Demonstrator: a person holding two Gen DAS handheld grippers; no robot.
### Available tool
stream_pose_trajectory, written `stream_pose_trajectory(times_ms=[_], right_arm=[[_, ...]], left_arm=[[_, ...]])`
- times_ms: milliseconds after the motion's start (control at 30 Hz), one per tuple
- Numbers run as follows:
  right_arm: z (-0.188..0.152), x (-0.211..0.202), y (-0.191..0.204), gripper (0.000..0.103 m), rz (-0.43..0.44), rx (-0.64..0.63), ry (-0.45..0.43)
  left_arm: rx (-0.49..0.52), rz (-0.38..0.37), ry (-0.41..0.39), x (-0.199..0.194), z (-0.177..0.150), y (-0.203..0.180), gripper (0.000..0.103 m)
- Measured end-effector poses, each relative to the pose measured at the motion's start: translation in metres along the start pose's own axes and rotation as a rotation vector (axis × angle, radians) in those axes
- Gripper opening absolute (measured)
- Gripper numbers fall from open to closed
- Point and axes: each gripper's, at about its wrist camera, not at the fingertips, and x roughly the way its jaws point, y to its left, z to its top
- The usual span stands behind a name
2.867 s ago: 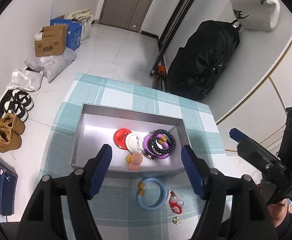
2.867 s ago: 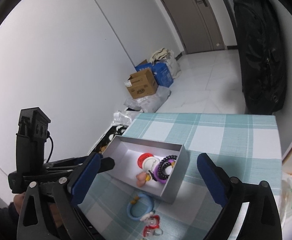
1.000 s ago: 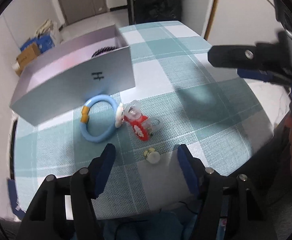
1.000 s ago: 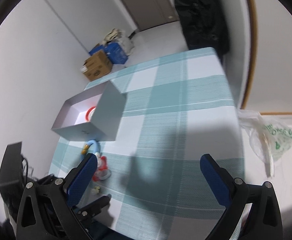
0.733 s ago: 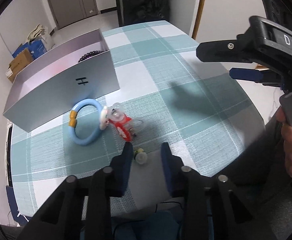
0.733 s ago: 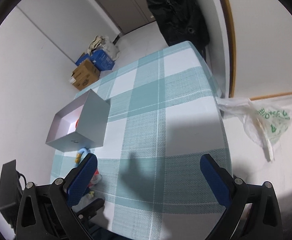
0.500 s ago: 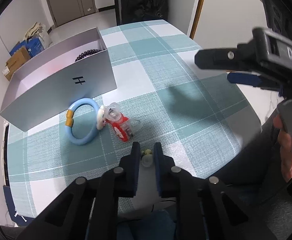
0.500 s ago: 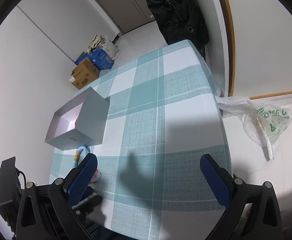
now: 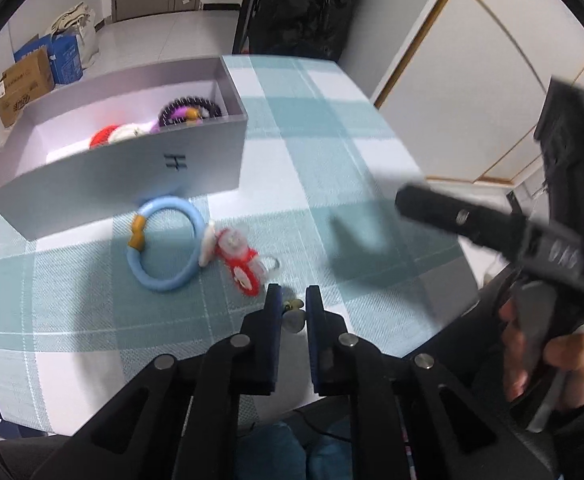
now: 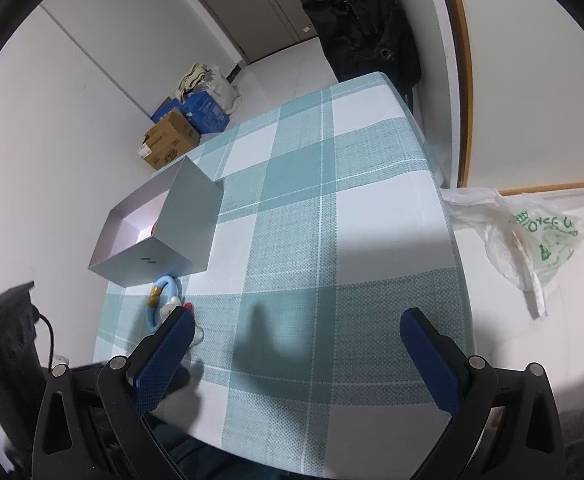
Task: Organize jewelry
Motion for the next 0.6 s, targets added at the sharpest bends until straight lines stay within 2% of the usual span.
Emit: stream_pose_trajectory(times_ms=[200,433,533,600], right_arm=[[-0.005,0.004,0.010,0.103,0.001,-0.045,0.006],[-0.016,0.011,0.036,0.103,0.031,-0.154,0.041],[-0.020,0.017,0.049,0.098,0.054,-0.198,0.063],[-0.024,0.022,0.058,0.095,0.047,-0.232,0.075]], left_arm=[[-0.080,-0.074,-0.063,-0.023,0.009,0.015,0.007],[-0.119,-0.043,-0.192,-0.060,0.017,0.034,0.007],[-0.158,-0.057,-0.220,-0.071,0.019,0.047,0.007],[-0.181,-0.032,-0.225,-0.072,0.023,0.053,0.007]])
